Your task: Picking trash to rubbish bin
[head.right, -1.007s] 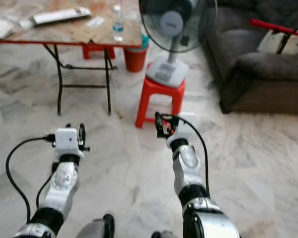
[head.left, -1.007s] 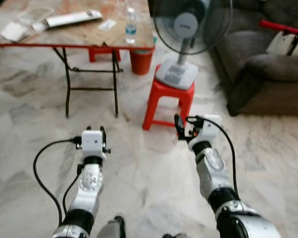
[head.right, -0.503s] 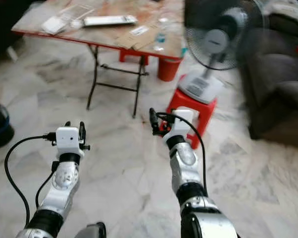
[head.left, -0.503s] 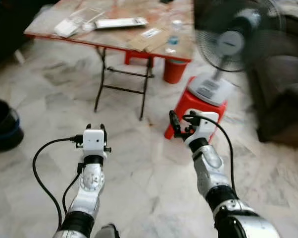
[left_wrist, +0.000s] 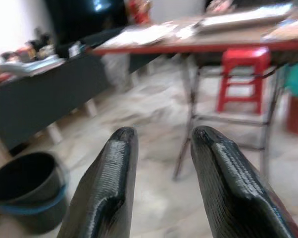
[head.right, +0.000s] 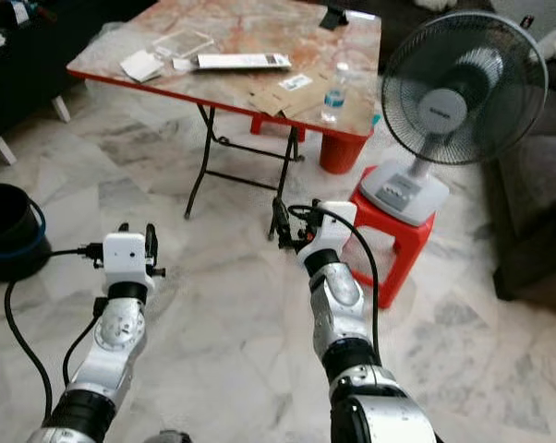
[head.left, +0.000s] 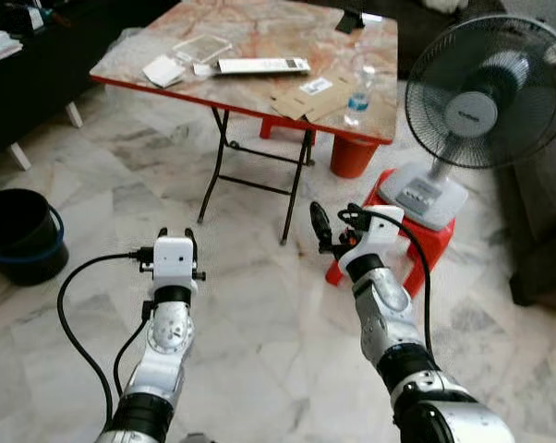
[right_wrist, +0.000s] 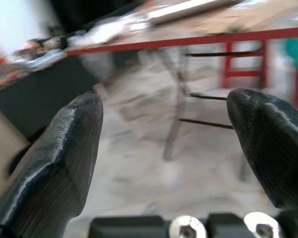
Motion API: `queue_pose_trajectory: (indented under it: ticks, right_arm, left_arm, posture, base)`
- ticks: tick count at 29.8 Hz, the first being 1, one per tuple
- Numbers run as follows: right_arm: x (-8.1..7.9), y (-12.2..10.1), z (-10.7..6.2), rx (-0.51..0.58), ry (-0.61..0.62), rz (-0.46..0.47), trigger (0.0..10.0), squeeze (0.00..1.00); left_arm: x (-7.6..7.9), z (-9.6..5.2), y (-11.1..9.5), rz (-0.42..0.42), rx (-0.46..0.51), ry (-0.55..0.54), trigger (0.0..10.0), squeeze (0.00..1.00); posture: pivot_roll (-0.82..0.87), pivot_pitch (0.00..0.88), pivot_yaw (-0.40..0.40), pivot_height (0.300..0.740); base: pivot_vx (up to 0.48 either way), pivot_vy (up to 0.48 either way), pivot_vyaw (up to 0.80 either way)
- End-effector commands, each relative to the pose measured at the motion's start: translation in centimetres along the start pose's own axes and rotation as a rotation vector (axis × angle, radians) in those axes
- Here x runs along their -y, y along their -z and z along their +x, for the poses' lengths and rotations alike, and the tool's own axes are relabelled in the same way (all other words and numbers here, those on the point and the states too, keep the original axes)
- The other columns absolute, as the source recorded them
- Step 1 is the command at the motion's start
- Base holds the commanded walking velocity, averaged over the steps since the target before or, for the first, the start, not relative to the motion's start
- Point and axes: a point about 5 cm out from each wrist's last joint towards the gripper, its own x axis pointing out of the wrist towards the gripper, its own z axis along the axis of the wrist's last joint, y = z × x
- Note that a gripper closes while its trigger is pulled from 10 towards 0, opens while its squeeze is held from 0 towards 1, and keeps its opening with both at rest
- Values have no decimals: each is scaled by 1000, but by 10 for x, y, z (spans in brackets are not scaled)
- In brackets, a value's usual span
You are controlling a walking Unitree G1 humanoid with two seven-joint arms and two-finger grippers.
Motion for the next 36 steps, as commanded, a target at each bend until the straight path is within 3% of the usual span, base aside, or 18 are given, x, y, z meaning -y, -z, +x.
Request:
queue_pose_trajectory:
  ticks: [1,9,36]
  right_arm:
    - [8,-5,-1,12,16,-27,10000,0]
    - [6,-6,0,25,13,-32,10000,0]
    - [-2,-9,5,30,-14,1,10000,0]
  left_arm:
    - [8,1,-5,-20,12,18,10000,0]
    - [8,4,-10,-21,19,14,10000,0]
    - [9,7,-15,-13,28,28,10000,0]
  posture:
    - [70,112,-108,740]
    - [70,137,-111,740]
    - [73,134,-110,740]
  base:
    - [398,0,0]
    - [397,0,583]
    - [401,0,0]
